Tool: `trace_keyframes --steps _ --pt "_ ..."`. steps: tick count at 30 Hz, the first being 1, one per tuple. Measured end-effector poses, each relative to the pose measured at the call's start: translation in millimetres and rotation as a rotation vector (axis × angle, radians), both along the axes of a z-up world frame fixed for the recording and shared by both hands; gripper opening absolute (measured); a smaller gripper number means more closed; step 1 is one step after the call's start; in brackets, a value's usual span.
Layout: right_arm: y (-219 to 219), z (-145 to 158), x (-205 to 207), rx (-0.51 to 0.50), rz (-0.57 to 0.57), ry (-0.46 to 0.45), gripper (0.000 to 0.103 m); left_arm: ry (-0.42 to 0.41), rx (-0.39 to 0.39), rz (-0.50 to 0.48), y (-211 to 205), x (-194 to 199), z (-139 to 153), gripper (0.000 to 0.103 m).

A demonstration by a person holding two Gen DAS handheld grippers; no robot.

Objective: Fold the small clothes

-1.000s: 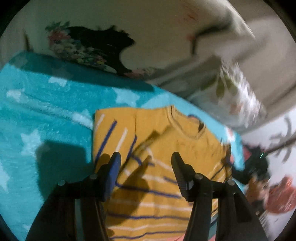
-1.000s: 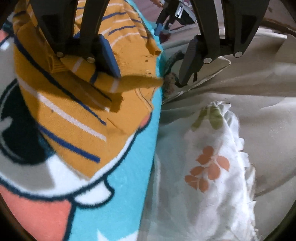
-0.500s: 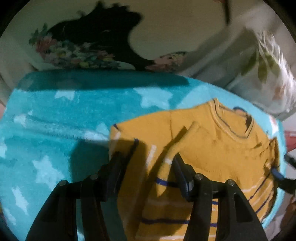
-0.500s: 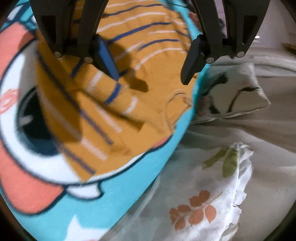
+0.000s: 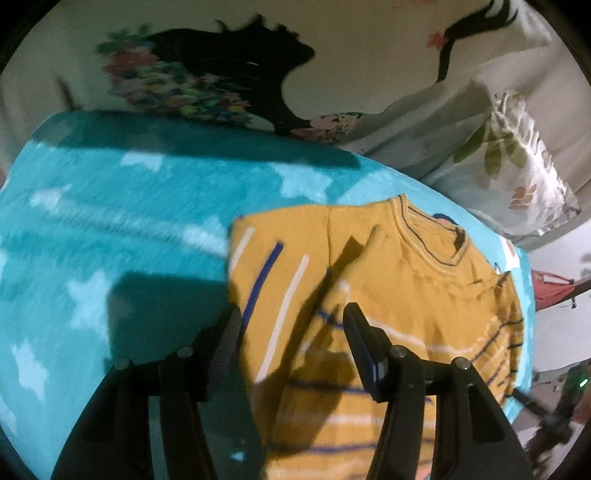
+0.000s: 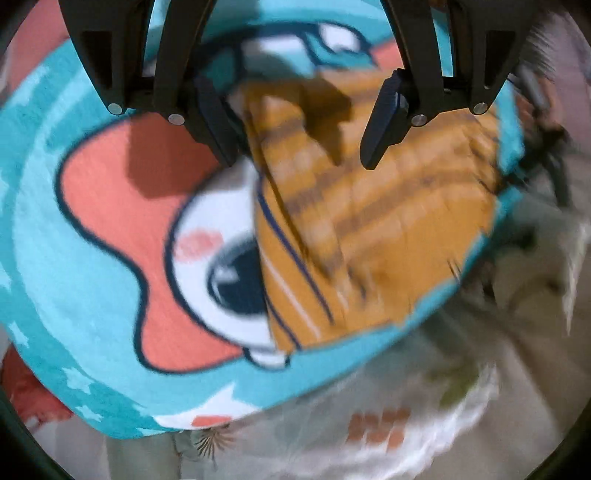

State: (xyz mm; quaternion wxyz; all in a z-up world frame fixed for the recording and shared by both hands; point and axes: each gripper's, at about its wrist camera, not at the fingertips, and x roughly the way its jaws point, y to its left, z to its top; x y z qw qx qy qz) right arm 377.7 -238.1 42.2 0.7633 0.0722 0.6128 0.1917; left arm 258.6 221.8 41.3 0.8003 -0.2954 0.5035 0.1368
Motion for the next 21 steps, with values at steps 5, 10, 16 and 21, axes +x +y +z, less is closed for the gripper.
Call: trace_keyframes --steps 5,10,16,21 --pt "0.2 -28.6 -13.1 -0.083 0.088 0.024 0.009 -0.015 -0.008 0.057 -26.1 -32.3 16.5 0.057" --pt "-36.4 -24.9 21.2 -0.066 0.085 0.018 0.013 -0.013 -0.024 0.143 -50.1 -73.3 22.1 0.057" --pt "-38.9 31.8 30.1 -0.012 0.102 -0.161 0.028 0.007 -0.016 0.257 -63.6 -116.5 22.5 0.057" --pt "3.1 37.3 50.4 0.176 0.172 -0.160 0.028 0.014 0.027 0.310 -78.1 -141.7 31.2 0.057"
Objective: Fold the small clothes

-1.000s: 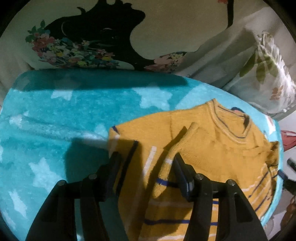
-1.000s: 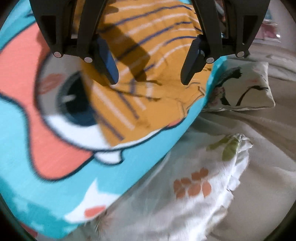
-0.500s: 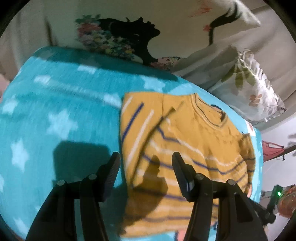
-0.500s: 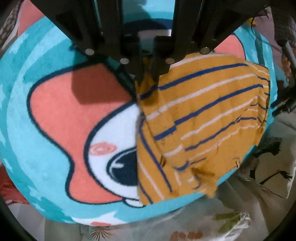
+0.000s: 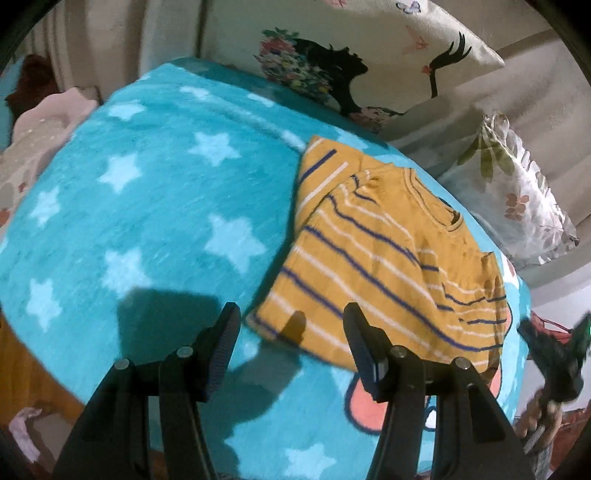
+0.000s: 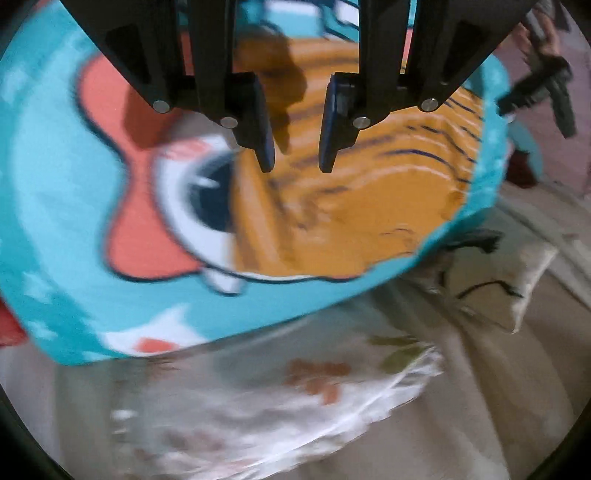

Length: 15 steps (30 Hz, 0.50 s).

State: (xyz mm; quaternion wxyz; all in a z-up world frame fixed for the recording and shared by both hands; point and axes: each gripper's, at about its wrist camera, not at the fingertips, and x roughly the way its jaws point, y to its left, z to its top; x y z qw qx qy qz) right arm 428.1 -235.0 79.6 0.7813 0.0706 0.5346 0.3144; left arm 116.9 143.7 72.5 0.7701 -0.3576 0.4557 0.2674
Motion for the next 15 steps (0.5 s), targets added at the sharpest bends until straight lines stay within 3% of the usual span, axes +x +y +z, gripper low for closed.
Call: trace_keyframes --steps 3,5,10,15 --pt "45.2 -17.3 14.8 -0.033 0.090 -0.007 0.028 0.010 0.017 0.024 -8.6 -11.9 3.1 0.057" --pt "68.9 -32.1 23.3 -0.034 0.137 0.042 0.028 0.014 0.023 0.040 -14.1 -21.5 6.1 0.057" --pt "93.5 -65.2 62.7 -0.148 0.124 0.088 0.023 0.030 0.041 0.092 -23.2 -44.5 10.9 0.057" --pt "96.1 -53.4 84.3 -0.105 0.099 0.124 0.026 0.079 0.048 0.144 -26.8 -71.0 5.9 0.057"
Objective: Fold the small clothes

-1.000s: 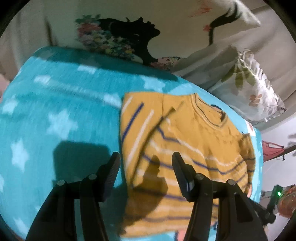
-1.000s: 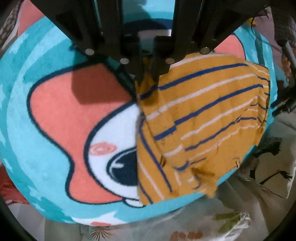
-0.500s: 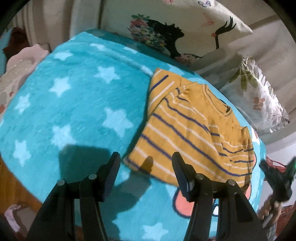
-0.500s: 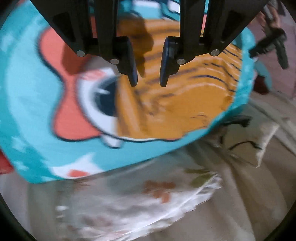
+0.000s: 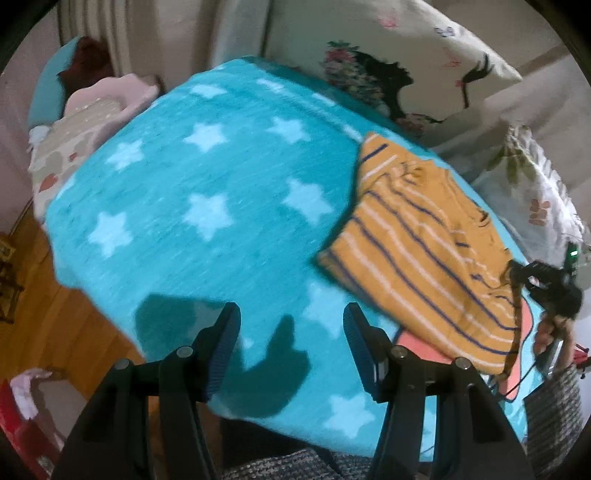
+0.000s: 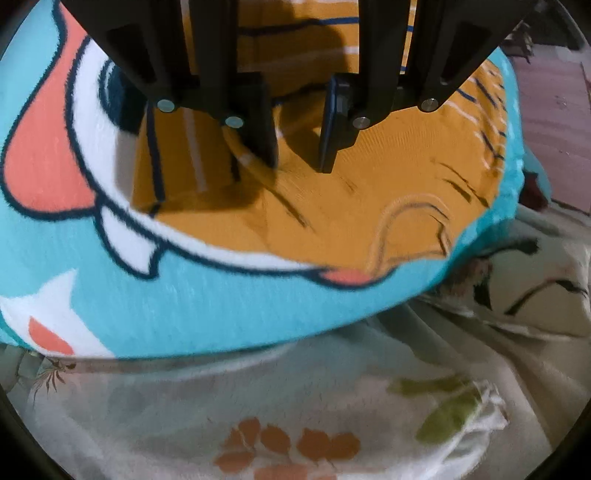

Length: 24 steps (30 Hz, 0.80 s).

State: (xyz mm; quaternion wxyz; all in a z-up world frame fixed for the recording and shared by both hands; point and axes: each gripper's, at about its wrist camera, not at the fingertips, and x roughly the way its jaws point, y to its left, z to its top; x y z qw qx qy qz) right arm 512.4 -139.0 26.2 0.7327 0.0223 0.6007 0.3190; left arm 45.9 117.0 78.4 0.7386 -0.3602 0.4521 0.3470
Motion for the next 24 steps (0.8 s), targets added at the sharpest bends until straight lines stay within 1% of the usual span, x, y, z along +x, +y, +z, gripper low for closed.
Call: trace_keyframes --steps 3,5,8,9,12,14,19,24 --pt "7.5 24.7 -7.9 0.046 -0.017 -0.045 0.026 0.015 -0.017 0.019 4.0 -9.3 -9.0 0.057" --pt "18.6 41.3 -21.9 0.077 -0.006 -0.072 0.026 0.005 -0.034 0.022 10.4 -9.9 -14.0 0.057" --pt "42.7 57.3 -48.7 0.103 0.053 -0.069 0.026 -0.016 -0.048 -0.002 20.6 -2.0 -18.0 0.058" --pt "58.2 61.5 -60.9 0.110 0.096 -0.063 0.026 -0.020 -0.051 -0.012 22.5 0.5 -19.3 0.058" --pt "95.5 64.8 -90.7 0.097 0.179 -0.073 0.026 -0.028 -0.051 -0.068 34.3 10.5 -21.0 0.058" --pt "125.5 61.5 -110.6 0.067 0.219 -0.082 0.025 -0.026 -0.040 -0.094 41.5 12.4 -19.8 0.058" --pt "197.8 38.0 -140.1 0.009 0.275 -0.046 0.025 0.011 -0.011 -0.149 65.8 10.8 -20.7 0.059" --pt "271.0 2.2 -158.4 -0.128 0.335 -0.052 0.025 0.040 0.004 -0.189 87.5 2.3 -25.2 0.059"
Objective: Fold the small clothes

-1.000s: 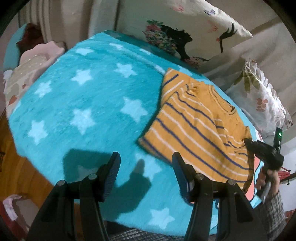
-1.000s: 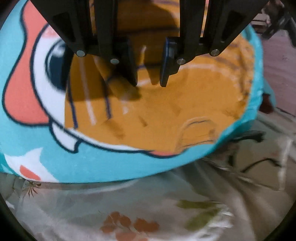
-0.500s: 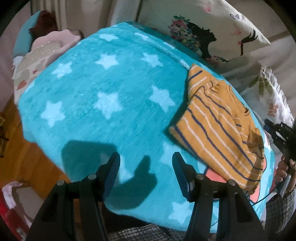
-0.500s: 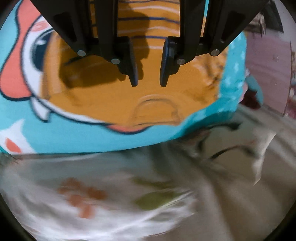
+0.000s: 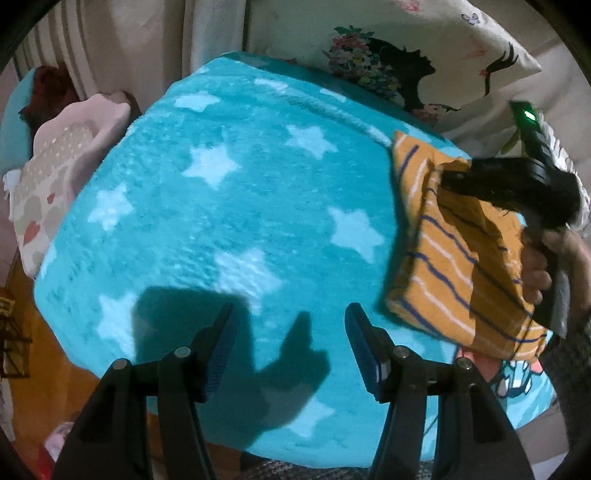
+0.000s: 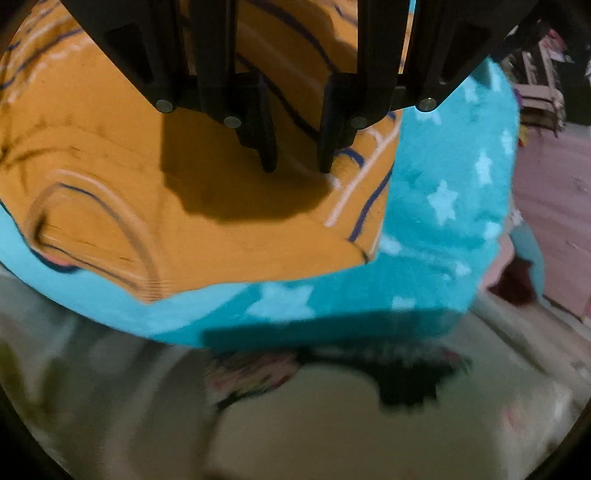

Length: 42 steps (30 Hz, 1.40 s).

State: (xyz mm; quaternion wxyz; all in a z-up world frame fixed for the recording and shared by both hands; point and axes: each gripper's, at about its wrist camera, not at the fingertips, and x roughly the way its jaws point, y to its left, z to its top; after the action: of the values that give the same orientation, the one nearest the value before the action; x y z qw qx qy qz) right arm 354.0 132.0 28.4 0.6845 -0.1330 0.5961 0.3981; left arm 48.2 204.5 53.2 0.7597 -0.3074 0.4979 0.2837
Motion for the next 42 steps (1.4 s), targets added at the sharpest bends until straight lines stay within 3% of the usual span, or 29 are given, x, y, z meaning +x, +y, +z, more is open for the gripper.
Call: trace_keyframes --steps 5,8,14,20,28,33,36,38,42 --pt "47.0 -9.6 -9.9 -0.081 0.037 -0.140 0.027 0.014 0.002 -0.016 17.8 -6.0 -2.1 0.059" --pt "55.7 -7.5 -7.4 -0.098 0.047 -0.142 0.028 0.015 -0.003 -0.022 26.0 -5.9 -3.4 0.059" --pt "17.5 33.7 -16.8 0.034 -0.011 -0.085 0.029 0.004 0.004 -0.061 36.1 5.8 -2.7 0.060" --pt "-22.7 44.6 -54.3 0.030 -0.020 -0.108 0.029 0.020 0.033 -0.129 35.8 26.5 -2.8 0.060" --pt "-60.9 15.5 -95.2 0.010 -0.061 -0.045 0.029 0.040 0.057 -0.188 32.6 40.0 -3.6 0.061" --pt "-69.0 -17.9 -107.5 0.013 -0.097 0.105 0.030 0.047 0.076 -0.216 29.5 41.7 -2.4 0.061" --pt "-70.4 -11.9 -114.9 0.021 -0.075 0.088 0.030 0.051 0.089 -0.234 26.5 42.6 -1.5 0.061" --pt "-77.7 0.4 -111.3 0.085 -0.101 0.113 0.030 0.054 0.103 -0.243 24.9 42.6 -0.3 0.061" --pt "-94.3 31.2 -94.7 0.173 -0.169 0.032 0.030 0.058 0.128 -0.255 21.1 43.7 3.6 0.062"
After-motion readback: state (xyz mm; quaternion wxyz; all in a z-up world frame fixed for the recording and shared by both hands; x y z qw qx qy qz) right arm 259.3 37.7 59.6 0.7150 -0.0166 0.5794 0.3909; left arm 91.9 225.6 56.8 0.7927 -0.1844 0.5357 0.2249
